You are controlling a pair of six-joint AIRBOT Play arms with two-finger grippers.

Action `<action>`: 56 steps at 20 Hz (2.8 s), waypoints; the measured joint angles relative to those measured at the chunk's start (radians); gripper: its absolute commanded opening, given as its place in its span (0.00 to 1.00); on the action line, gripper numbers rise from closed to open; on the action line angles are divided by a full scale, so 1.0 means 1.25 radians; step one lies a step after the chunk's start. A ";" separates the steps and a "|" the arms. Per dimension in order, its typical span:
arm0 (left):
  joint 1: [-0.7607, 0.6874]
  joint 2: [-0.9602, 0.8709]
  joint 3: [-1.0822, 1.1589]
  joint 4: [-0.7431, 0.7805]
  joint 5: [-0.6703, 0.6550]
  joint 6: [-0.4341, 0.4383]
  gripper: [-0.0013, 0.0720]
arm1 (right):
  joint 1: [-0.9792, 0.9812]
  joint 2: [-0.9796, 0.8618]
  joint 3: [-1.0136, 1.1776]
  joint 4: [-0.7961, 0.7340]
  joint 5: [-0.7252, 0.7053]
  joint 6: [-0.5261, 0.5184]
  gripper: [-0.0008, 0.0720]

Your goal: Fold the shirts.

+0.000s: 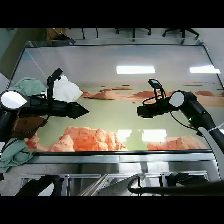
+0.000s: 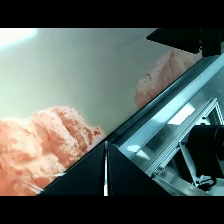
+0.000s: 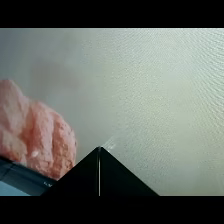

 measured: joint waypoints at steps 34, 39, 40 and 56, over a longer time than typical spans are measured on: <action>0.048 -0.019 0.000 0.181 0.285 0.008 0.94 | 0.000 -0.039 0.000 0.034 -0.054 0.000 0.61; 0.182 -0.170 0.009 0.341 0.501 0.012 0.95 | 0.000 -0.069 0.000 0.033 -0.096 0.000 0.62; 0.209 -0.218 0.021 0.356 0.529 0.012 0.95 | 0.000 -0.075 0.000 0.030 -0.099 0.000 0.70; 0.301 -0.699 0.475 0.351 0.241 -0.023 0.04 | 0.000 -0.136 0.000 0.043 -0.104 0.000 0.15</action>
